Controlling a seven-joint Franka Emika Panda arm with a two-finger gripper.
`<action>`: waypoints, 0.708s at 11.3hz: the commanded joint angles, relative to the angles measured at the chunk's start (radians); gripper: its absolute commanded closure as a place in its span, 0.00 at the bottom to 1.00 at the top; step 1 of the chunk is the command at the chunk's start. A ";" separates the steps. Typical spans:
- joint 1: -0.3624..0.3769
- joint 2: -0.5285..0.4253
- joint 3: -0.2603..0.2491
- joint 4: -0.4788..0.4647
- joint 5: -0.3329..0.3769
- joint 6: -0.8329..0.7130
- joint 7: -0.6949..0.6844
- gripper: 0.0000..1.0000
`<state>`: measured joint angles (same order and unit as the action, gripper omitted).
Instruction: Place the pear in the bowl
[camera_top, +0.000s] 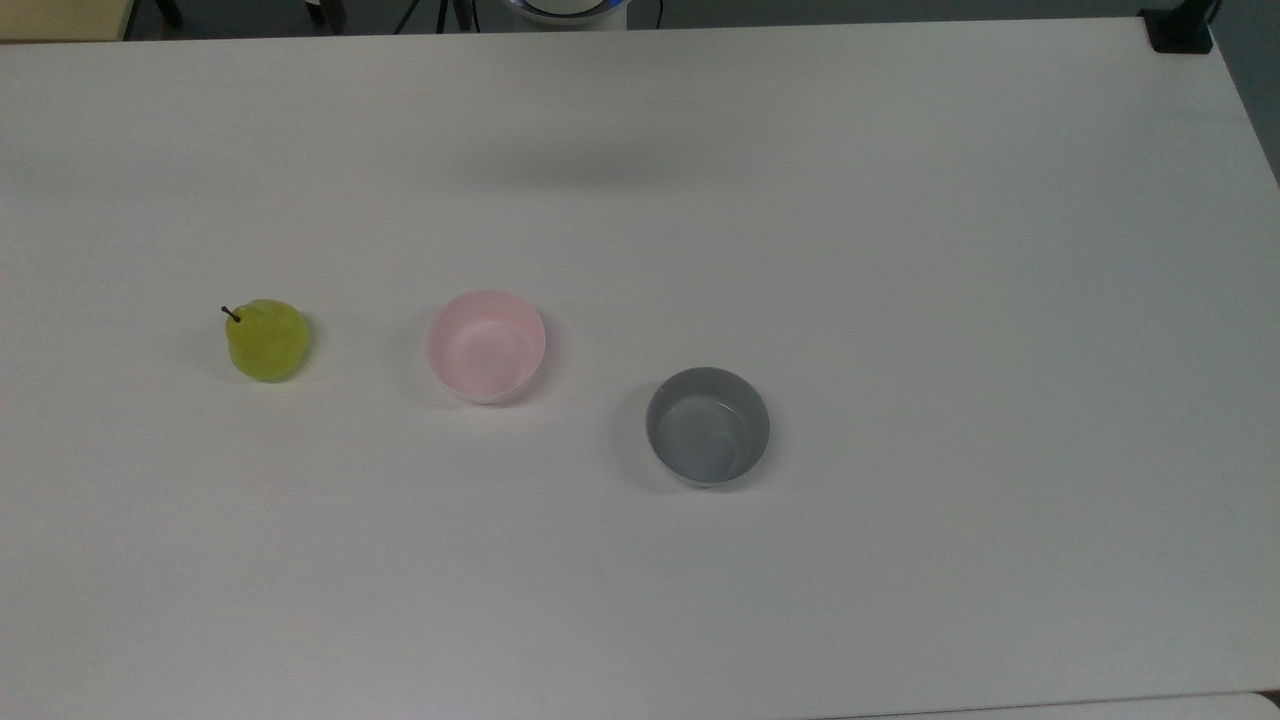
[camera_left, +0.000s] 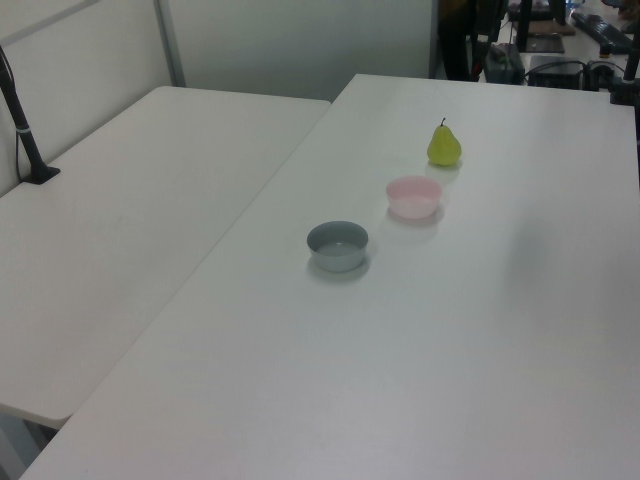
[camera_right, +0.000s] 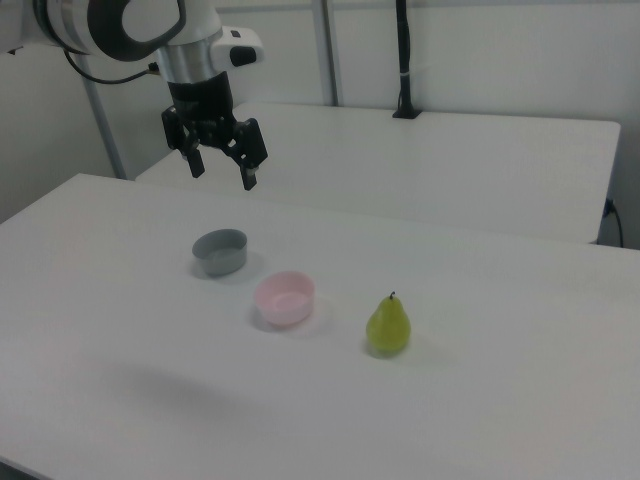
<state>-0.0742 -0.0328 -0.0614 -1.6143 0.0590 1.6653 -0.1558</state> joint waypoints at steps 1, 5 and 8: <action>-0.001 -0.018 0.002 -0.030 0.001 0.027 -0.027 0.00; -0.039 0.017 0.002 -0.029 -0.010 0.028 -0.386 0.00; -0.061 0.105 0.002 0.022 -0.037 0.041 -0.407 0.00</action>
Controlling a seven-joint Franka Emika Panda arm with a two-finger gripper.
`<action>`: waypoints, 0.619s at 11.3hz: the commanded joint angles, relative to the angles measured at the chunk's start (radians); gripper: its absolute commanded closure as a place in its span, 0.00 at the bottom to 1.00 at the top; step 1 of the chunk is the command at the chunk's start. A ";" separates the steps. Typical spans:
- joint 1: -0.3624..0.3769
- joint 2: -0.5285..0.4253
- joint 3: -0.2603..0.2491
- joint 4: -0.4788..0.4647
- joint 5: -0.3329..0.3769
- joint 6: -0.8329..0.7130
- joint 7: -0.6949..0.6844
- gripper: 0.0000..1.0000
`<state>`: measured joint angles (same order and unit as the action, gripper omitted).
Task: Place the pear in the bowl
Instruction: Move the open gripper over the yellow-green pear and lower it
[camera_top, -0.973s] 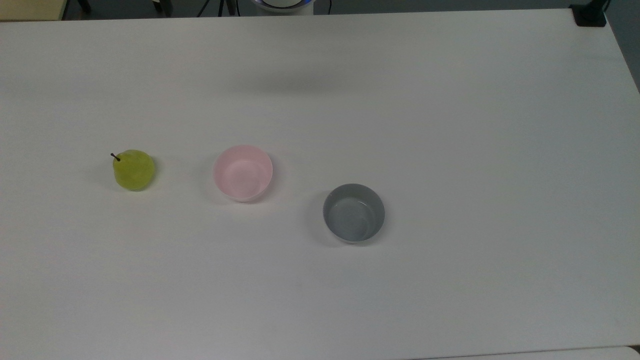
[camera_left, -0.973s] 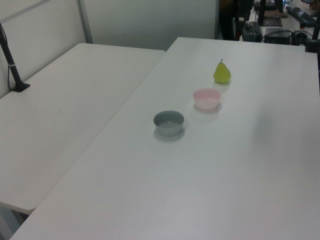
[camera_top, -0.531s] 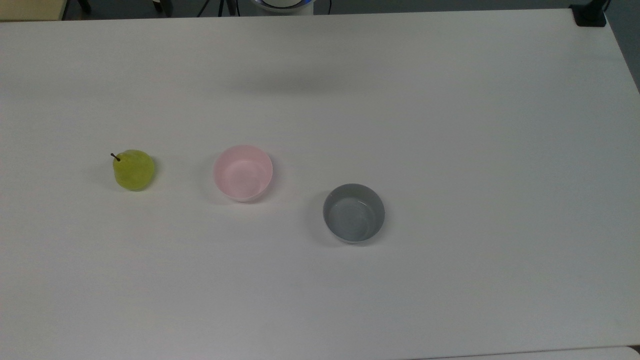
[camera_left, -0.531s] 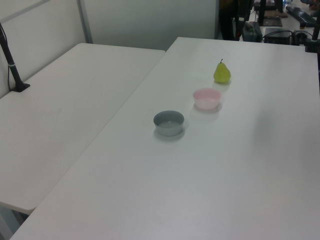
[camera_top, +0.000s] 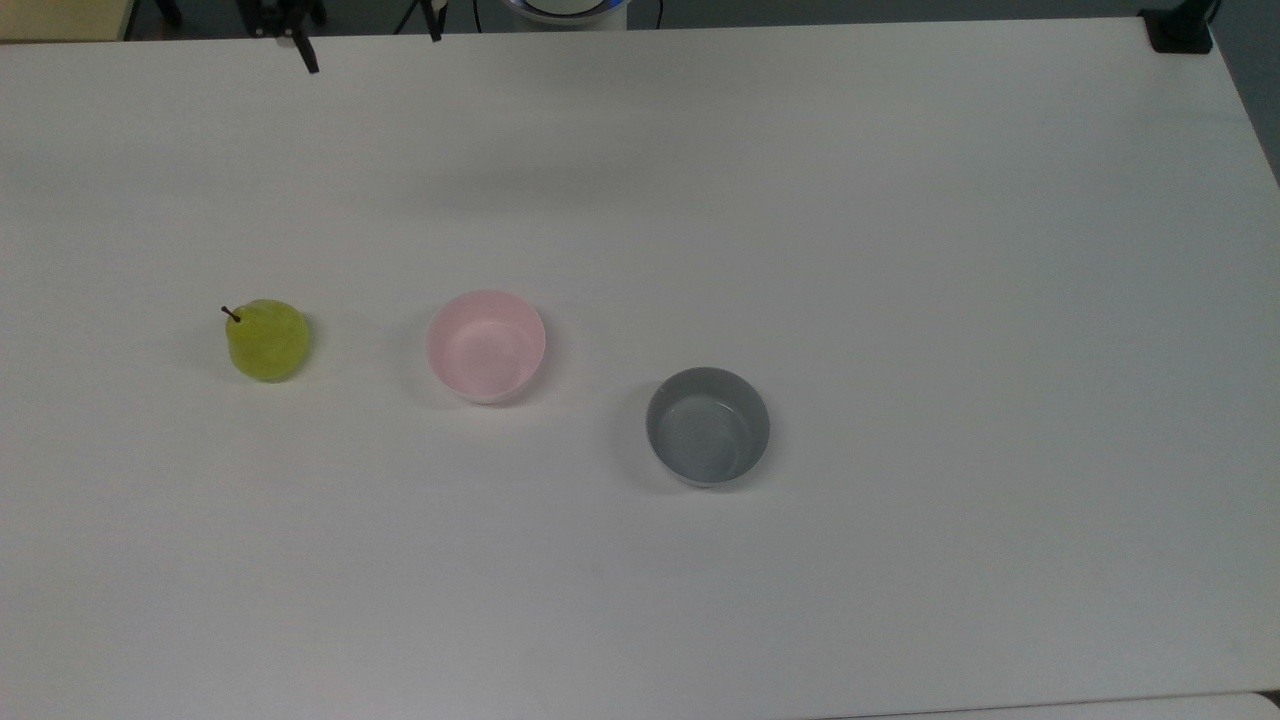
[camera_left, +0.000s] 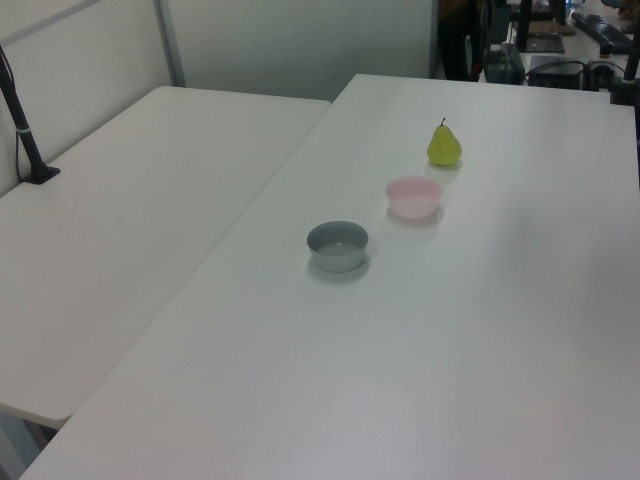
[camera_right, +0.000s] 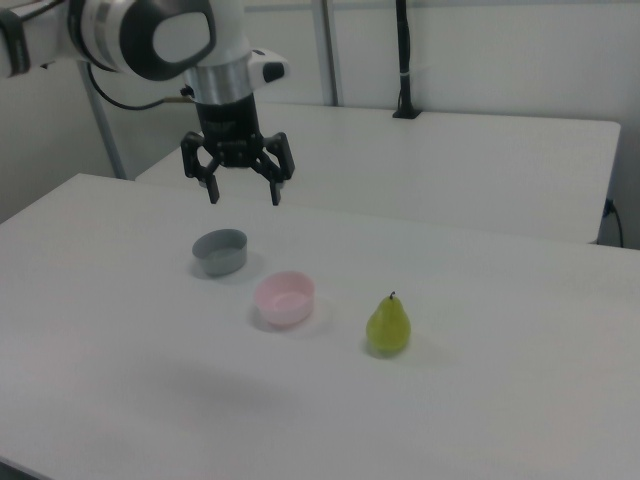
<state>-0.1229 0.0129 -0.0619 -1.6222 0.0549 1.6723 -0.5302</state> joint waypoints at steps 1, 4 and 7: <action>-0.015 0.096 0.002 0.050 -0.055 0.035 -0.034 0.00; -0.044 0.182 -0.002 0.048 -0.067 0.235 -0.033 0.00; -0.079 0.260 -0.013 0.047 -0.067 0.340 -0.031 0.00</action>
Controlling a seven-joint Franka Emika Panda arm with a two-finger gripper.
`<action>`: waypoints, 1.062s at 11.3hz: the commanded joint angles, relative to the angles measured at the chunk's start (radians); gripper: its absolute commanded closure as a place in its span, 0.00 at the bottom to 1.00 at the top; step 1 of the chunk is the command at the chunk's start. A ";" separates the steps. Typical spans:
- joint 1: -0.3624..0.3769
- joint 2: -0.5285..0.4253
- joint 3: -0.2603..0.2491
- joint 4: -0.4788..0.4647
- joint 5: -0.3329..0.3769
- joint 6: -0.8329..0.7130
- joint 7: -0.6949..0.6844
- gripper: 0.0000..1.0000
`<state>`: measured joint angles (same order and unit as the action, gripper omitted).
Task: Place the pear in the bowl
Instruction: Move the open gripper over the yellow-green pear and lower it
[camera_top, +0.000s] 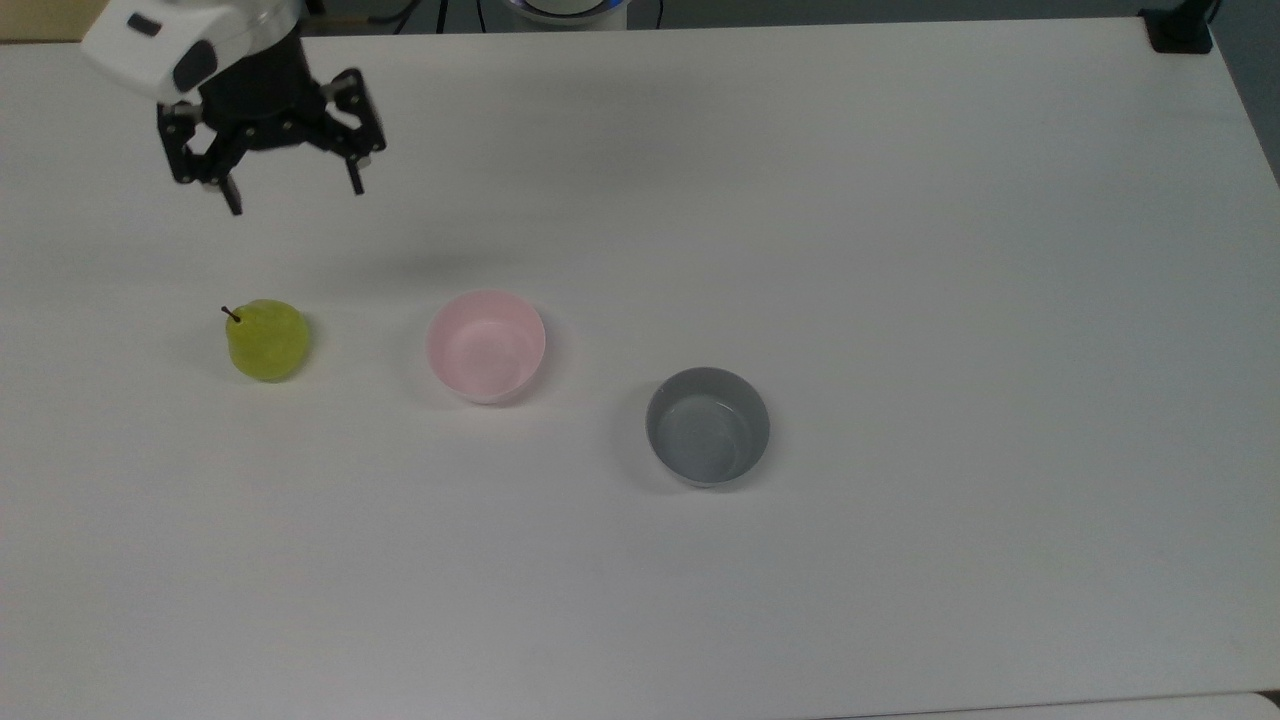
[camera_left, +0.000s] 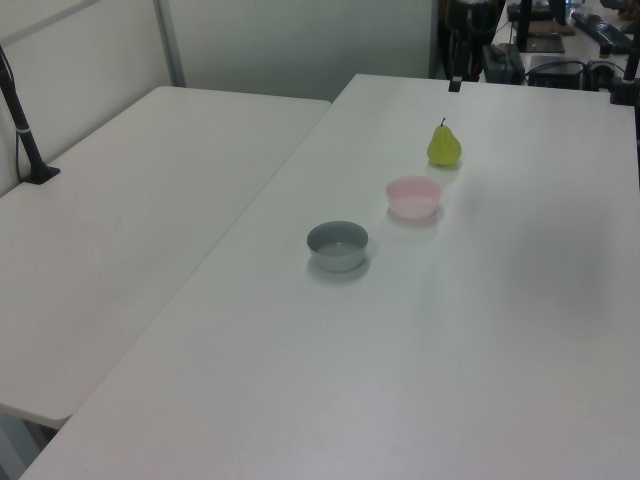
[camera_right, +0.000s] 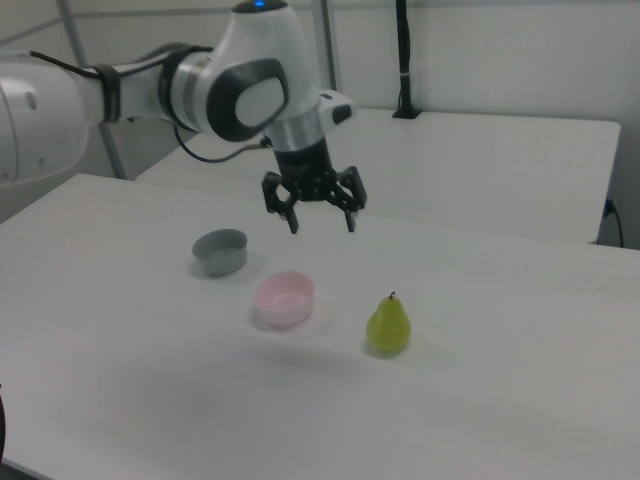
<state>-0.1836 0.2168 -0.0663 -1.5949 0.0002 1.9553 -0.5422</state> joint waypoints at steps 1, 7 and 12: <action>-0.031 0.079 -0.010 0.018 -0.012 0.088 -0.028 0.00; -0.037 0.210 -0.052 0.023 -0.016 0.165 0.082 0.00; -0.037 0.271 -0.064 0.029 -0.016 0.227 0.084 0.00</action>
<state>-0.2317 0.4629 -0.1197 -1.5787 -0.0005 2.1261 -0.4833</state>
